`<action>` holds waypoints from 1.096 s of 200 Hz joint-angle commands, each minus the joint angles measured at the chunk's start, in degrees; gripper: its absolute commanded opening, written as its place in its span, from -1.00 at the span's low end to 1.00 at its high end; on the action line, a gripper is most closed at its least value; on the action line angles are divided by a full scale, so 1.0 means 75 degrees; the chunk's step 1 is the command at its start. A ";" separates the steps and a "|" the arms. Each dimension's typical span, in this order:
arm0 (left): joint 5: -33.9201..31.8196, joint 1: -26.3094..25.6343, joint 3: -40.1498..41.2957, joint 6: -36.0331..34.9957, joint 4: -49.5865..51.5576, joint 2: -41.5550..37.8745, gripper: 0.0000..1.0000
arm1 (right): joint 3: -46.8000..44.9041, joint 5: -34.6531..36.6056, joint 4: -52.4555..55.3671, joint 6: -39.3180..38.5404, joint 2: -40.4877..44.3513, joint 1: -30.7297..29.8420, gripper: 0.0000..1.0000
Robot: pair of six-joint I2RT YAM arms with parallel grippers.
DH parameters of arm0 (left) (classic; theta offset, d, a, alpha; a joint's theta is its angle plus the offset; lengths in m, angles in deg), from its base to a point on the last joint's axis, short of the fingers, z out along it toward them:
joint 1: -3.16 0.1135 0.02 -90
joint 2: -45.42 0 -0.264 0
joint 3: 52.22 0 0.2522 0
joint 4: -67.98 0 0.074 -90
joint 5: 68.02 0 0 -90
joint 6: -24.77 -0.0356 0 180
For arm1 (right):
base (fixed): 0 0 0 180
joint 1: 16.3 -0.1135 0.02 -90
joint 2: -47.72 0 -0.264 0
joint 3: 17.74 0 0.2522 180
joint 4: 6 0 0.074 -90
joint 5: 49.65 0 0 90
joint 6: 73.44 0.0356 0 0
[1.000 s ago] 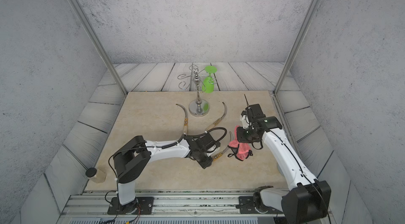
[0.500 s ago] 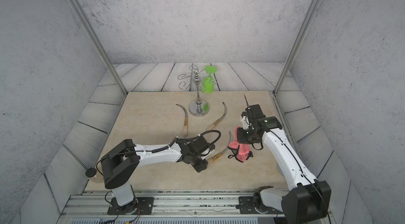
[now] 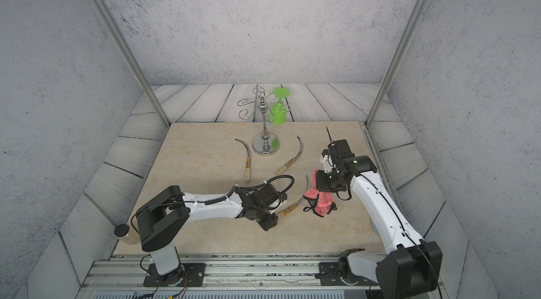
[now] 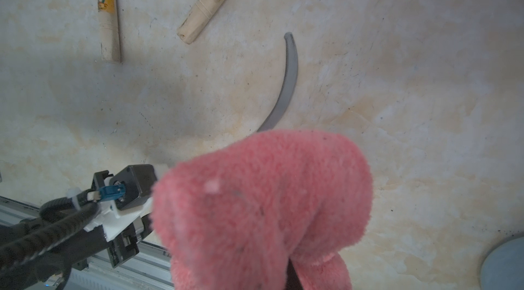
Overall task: Wipe small sickles with rags
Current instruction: Wipe the small sickle at the center of the board.
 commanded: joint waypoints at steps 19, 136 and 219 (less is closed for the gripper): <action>0.0036 0.0067 -0.0032 -0.0077 -0.0011 0.0283 -0.52 | -0.0169 -0.0189 -0.0085 0.0176 0.0037 0.0010 -0.62; 0.0080 0.0169 -0.0147 -0.0015 -0.0304 0.0411 -1.00 | -0.0641 -0.0600 -0.1488 0.0742 -0.1401 -0.0561 -0.65; -0.0040 0.0208 -0.0234 0.0667 -0.0827 0.0700 -1.00 | -0.0756 -0.0748 -0.2512 0.1116 -0.3223 -0.0994 -0.68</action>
